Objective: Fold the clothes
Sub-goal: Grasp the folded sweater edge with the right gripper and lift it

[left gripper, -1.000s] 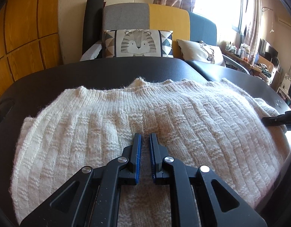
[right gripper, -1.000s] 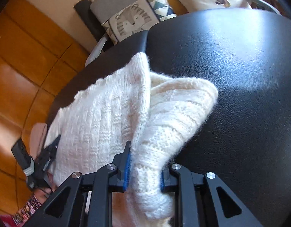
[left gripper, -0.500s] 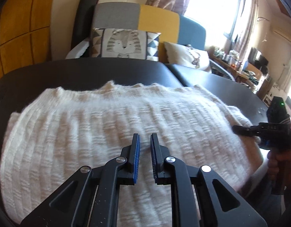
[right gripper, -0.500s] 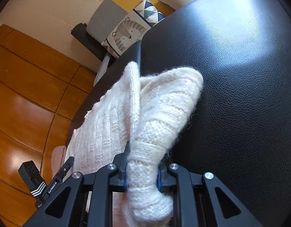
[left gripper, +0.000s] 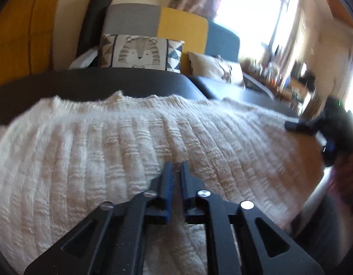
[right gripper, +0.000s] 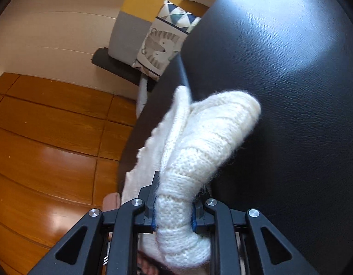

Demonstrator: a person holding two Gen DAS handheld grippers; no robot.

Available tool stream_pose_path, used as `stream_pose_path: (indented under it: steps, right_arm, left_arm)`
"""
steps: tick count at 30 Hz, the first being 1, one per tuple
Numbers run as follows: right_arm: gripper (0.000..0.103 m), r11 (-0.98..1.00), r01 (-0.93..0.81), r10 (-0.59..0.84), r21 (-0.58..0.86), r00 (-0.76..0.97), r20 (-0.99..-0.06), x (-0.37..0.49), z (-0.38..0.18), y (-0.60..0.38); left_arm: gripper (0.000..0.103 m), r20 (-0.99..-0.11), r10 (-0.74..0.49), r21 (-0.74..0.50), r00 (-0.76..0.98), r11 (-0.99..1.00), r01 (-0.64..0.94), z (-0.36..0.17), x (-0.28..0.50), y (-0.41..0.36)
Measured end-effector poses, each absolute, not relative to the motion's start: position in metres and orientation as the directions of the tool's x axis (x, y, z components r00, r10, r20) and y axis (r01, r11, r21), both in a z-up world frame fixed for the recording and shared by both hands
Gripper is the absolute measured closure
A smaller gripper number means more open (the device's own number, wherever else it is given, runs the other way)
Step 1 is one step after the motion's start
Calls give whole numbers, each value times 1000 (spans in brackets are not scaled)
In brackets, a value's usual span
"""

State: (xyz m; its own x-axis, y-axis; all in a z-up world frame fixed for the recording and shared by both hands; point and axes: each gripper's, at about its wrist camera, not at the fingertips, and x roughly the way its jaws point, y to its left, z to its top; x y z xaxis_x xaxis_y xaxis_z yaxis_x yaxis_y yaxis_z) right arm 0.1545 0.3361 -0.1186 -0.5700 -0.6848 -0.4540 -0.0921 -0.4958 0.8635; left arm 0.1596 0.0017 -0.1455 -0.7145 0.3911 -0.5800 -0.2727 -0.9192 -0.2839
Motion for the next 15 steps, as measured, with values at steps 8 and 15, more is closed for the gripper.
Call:
stream_pose_path:
  steps: [8,15]
  right_arm:
    - [84,-460,-89,-705,883,-568,-425,150,-102,327]
    - [84,-388,-25,-767,921,-545,-338,142,-68,301]
  left_arm:
    - [101,-588,376,-254,-716,-926,-278,-152,156,6]
    - [101,-561,410,-302,-719,-910,-284,-162,160,2]
